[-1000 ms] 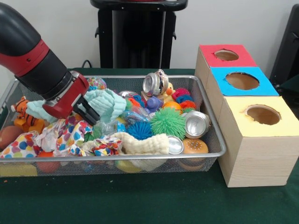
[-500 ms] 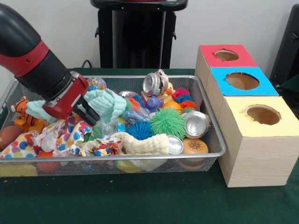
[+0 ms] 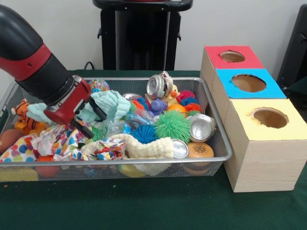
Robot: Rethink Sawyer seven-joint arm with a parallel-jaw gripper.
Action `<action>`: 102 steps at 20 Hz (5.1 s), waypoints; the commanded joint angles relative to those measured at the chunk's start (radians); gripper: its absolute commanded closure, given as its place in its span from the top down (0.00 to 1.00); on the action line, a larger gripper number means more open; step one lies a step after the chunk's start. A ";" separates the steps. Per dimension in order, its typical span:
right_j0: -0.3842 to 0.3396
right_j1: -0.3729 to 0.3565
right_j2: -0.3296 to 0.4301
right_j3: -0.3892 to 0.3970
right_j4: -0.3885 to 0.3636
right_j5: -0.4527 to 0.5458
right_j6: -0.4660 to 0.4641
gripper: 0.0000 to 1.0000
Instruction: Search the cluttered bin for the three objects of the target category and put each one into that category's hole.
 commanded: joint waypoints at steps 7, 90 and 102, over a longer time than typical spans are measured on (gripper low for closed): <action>0.008 0.082 -0.050 -0.103 -0.059 -0.066 -0.187 1.00; 0.225 -0.122 -0.214 0.061 -0.013 -0.375 0.199 1.00; 0.222 -0.116 -0.222 0.067 0.041 -0.373 0.152 0.00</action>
